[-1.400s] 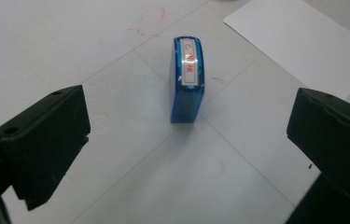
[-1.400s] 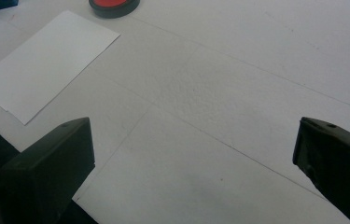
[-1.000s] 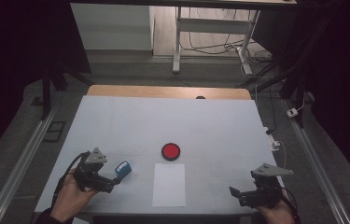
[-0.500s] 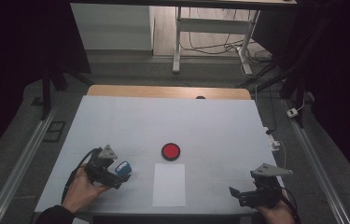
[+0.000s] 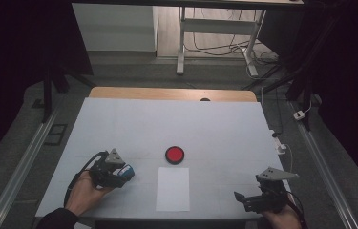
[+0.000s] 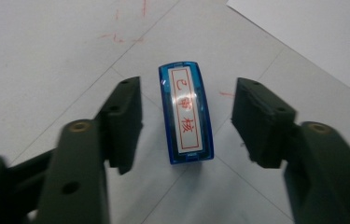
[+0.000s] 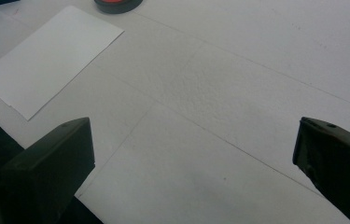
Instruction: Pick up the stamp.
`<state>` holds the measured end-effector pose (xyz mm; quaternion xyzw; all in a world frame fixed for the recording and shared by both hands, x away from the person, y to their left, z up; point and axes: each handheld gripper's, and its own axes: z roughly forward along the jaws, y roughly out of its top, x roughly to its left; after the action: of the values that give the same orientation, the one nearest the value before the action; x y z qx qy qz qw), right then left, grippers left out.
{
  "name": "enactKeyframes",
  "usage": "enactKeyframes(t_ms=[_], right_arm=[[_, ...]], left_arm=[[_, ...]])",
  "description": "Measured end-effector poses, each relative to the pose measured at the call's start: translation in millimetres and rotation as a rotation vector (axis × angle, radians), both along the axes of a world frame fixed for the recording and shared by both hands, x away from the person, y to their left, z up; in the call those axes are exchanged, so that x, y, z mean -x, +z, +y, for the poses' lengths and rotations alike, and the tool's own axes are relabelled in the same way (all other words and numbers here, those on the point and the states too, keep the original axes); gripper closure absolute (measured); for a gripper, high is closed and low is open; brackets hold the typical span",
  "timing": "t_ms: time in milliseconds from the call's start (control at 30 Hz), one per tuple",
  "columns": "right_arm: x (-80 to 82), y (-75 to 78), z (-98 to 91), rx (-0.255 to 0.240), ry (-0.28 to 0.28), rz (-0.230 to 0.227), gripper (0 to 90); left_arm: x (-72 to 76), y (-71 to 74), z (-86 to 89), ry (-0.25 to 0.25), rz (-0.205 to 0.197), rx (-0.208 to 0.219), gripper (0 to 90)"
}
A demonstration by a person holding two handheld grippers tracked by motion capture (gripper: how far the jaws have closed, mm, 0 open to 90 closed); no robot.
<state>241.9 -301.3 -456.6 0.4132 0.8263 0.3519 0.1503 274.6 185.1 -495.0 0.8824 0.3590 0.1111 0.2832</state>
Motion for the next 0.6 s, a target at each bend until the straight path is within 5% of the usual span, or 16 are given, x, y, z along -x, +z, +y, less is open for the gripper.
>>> enactKeyframes(t_ms=[300, 600], right_arm=[[-0.2, -0.2, 0.5, 0.006, 0.005, 0.003, 0.0], [-0.1, -0.2, 0.8, 0.005, 0.007, 0.002, 0.0]], left_arm=[[-1.2, 1.6, 3.3, 0.004, 0.013, 0.019, 68.7], [-0.8, 3.2, 2.5, -0.006, 0.023, 0.013, 70.5]])
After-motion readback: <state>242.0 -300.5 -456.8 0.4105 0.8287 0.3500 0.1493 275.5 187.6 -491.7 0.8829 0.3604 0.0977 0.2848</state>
